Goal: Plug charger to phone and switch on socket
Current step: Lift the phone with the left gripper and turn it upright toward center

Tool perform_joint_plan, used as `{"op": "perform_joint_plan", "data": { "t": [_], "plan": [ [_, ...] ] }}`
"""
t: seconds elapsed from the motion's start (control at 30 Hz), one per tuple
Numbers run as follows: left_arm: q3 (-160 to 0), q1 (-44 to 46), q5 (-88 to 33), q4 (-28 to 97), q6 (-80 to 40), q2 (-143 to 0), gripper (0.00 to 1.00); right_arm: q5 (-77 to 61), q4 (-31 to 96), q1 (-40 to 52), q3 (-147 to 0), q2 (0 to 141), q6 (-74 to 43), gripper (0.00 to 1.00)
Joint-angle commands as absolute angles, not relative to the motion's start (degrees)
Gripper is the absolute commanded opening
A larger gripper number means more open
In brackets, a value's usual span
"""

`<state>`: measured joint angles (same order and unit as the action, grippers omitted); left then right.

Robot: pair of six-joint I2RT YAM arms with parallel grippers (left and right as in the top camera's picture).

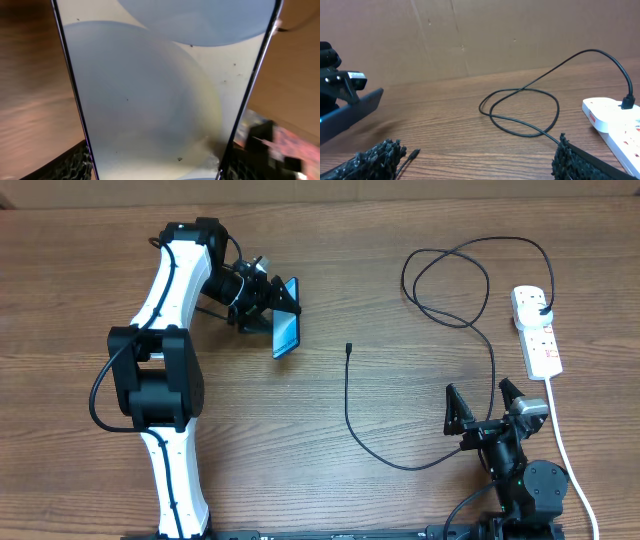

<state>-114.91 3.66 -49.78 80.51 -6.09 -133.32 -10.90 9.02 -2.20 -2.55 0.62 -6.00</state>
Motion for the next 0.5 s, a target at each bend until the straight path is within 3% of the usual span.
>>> {"op": "perform_joint_plan", "data": {
  "t": [0.0,0.23,0.47],
  "plan": [
    [-116.5,3.8,-62.1,81.6,-6.5,-133.4,0.67,-10.3,8.6,-2.0,-2.6,0.2,-5.9,1.00],
    [-116.5,3.7,-66.1,85.1,-8.1,-133.4,0.61,-10.3,8.6,-2.0,-2.6,0.2,-5.9,1.00],
    [-116.5,3.7,-66.1,88.5,-13.4,-133.4,0.47,-10.3,8.6,-2.0,-2.6,0.2,-5.9,1.00]
  ]
}}
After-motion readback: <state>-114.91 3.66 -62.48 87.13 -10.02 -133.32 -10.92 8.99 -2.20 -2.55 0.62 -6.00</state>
